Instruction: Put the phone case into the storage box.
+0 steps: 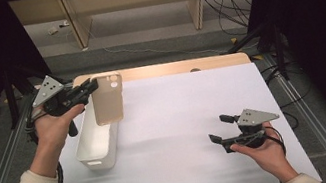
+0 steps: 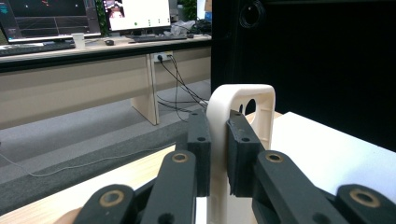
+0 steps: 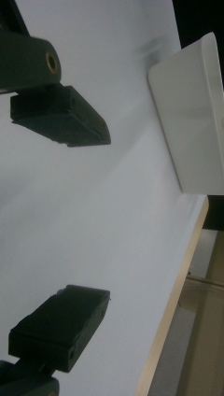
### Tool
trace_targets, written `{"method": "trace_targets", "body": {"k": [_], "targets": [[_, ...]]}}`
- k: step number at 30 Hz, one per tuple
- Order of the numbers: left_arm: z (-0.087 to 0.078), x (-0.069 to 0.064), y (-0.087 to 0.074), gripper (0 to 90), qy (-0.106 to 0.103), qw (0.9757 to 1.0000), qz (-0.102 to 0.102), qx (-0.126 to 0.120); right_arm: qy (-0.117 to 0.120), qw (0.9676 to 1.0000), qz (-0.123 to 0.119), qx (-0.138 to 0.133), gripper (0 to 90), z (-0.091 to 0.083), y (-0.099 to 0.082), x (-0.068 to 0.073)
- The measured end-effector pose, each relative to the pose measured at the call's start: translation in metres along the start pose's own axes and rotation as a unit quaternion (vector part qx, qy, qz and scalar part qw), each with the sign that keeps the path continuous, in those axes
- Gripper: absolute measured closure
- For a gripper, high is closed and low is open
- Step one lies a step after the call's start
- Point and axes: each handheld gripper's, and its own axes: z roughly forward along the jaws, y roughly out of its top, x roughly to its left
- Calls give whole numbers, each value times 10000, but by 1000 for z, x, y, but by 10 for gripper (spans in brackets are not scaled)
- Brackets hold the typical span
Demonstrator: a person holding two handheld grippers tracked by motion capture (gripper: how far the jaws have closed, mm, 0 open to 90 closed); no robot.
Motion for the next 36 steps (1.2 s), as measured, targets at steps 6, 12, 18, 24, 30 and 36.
{"method": "trace_targets", "body": {"k": [6,12,18,24,30,36], "targets": [[-1,3,0,815,-5,10000,10,-18,-5,10000,7,12,220,0,0,0],[-3,5,2,815,-70,9999,85,-79,20,10000,73,59,220,-1,0,1],[-5,8,1,815,-24,9999,79,-57,-19,10000,10,14,219,0,0,0],[-6,11,2,815,-7,10000,61,-64,-9,10000,25,10,219,0,0,0],[-7,13,2,815,-10,10000,83,-41,-44,9999,29,87,219,-2,0,-1],[-7,15,1,815,17,10000,57,-19,-4,10000,97,18,219,-1,-1,-1]]}}
